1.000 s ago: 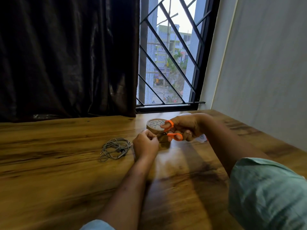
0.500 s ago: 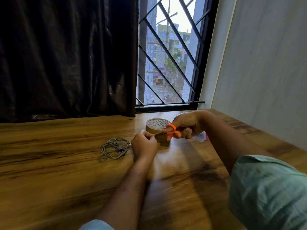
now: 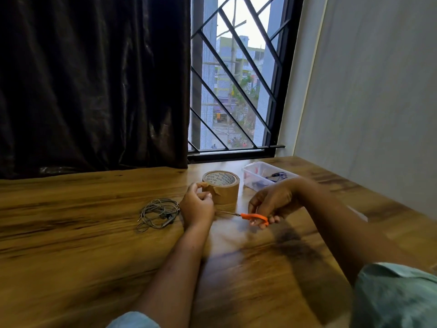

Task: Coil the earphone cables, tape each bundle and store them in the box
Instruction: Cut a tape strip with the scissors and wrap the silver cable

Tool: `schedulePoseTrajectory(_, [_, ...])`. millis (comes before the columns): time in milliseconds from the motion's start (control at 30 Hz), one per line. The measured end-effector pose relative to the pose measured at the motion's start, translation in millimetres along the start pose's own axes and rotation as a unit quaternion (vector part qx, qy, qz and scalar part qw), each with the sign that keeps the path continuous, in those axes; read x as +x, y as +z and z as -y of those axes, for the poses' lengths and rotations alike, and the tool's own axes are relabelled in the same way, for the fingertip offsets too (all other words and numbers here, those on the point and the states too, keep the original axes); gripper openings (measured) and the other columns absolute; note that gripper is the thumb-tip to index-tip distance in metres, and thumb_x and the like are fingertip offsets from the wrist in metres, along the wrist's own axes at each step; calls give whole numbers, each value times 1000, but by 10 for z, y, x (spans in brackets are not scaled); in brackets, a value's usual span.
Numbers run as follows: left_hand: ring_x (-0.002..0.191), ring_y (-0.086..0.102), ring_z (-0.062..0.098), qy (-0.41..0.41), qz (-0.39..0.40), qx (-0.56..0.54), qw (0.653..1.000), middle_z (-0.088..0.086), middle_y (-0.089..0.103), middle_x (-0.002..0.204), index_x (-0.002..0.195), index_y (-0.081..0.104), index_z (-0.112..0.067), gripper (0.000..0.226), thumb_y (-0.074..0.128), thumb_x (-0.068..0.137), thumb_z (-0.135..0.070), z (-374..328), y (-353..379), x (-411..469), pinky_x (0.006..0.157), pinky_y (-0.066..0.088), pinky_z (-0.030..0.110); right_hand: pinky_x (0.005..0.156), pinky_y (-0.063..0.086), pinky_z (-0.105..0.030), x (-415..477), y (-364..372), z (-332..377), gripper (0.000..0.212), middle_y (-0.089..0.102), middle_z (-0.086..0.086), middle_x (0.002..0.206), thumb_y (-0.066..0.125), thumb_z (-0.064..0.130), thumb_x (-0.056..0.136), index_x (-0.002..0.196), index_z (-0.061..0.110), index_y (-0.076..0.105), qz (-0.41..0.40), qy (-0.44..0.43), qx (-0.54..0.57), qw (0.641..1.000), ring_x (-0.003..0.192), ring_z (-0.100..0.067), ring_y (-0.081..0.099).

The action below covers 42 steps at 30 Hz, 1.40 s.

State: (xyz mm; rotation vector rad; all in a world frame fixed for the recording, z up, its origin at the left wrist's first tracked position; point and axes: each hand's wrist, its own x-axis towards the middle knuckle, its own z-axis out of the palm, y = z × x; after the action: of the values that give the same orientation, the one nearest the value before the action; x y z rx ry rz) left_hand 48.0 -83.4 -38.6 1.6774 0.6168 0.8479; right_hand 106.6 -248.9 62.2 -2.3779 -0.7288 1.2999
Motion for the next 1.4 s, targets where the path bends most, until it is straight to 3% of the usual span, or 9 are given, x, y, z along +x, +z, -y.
schedulePoseTrajectory(67, [98, 65, 24, -4, 20, -18, 1000, -1, 69, 101, 119, 56, -22, 39, 62, 83, -7, 25, 3, 3, 87, 54, 44, 53, 40, -14, -19, 27, -78, 5, 61, -1, 72, 65, 14, 87, 89, 14, 61, -76, 6, -29, 997, 56, -4, 51])
schedulePoseTrajectory(267, [90, 66, 16, 16, 90, -37, 995, -8, 66, 99, 122, 47, -32, 51, 65, 83, -5, -23, -27, -48, 80, 57, 43, 56, 41, -18, -73, 153, -377, 15, 55, 3, 82, 70, 21, 84, 93, 21, 58, -252, 64, -134, 956, 70, -10, 51])
schedulePoseTrajectory(500, [91, 66, 13, 42, 122, -45, 991, -6, 68, 101, 128, 43, -30, 57, 65, 83, -2, -13, -28, -58, 83, 57, 44, 66, 48, -22, 37, 175, -415, 24, 62, -5, 107, 62, 17, 90, 114, 14, 63, -360, 69, -146, 919, 90, -17, 58])
schedulePoseTrajectory(600, [95, 63, 9, 53, 139, -38, 988, -12, 68, 93, 127, 42, -34, 62, 66, 81, -1, -17, -32, -80, 89, 53, 36, 78, 48, -27, 166, 189, -320, 24, 62, -9, 116, 59, 13, 92, 114, 18, 62, -451, 16, -109, 886, 90, -19, 58])
schedulePoseTrajectory(700, [108, 58, 9, 57, 168, -22, 984, -18, 69, 90, 127, 40, -36, 64, 66, 80, -1, -19, -31, -84, 96, 49, 39, 79, 57, -38, 259, 285, -170, 37, 63, -11, 109, 56, 0, 88, 119, 21, 57, -481, -89, -5, 872, 87, -22, 65])
schedulePoseTrajectory(867, [115, 57, 14, 61, 202, -16, 977, -12, 72, 96, 123, 38, -43, 69, 60, 79, 5, 7, -39, -72, 98, 46, 49, 90, 51, -38, 403, 438, 2, 51, 60, -7, 122, 66, 11, 86, 132, 28, 52, -473, -133, -80, 867, 105, -23, 59])
schedulePoseTrajectory(1067, [105, 63, 11, 58, 206, -64, 975, -3, 72, 101, 130, 37, -42, 86, 45, 71, 20, -13, -49, -103, 91, 53, 45, 82, 48, -34, 488, 537, 41, 39, 53, -2, 120, 73, 32, 79, 115, 23, 62, -551, -152, -97, 815, 105, -23, 56])
schedulePoseTrajectory(1200, [107, 62, 12, 69, 181, -57, 979, -7, 71, 100, 125, 32, -51, 89, 46, 71, 17, -37, -73, -130, 94, 50, 38, 70, 46, -31, 573, 544, 98, 34, 54, -1, 110, 69, 41, 78, 104, 20, 61, -583, -152, -95, 792, 93, -21, 58])
schedulePoseTrajectory(1400, [105, 61, 12, 76, 154, -41, 984, -9, 64, 108, 133, 25, -50, 92, 43, 72, 16, -58, -91, -145, 88, 53, 39, 60, 37, -27, 671, 608, 57, 15, 57, 0, 107, 64, 26, 83, 96, 20, 60, -637, -162, -120, 744, 87, -24, 59])
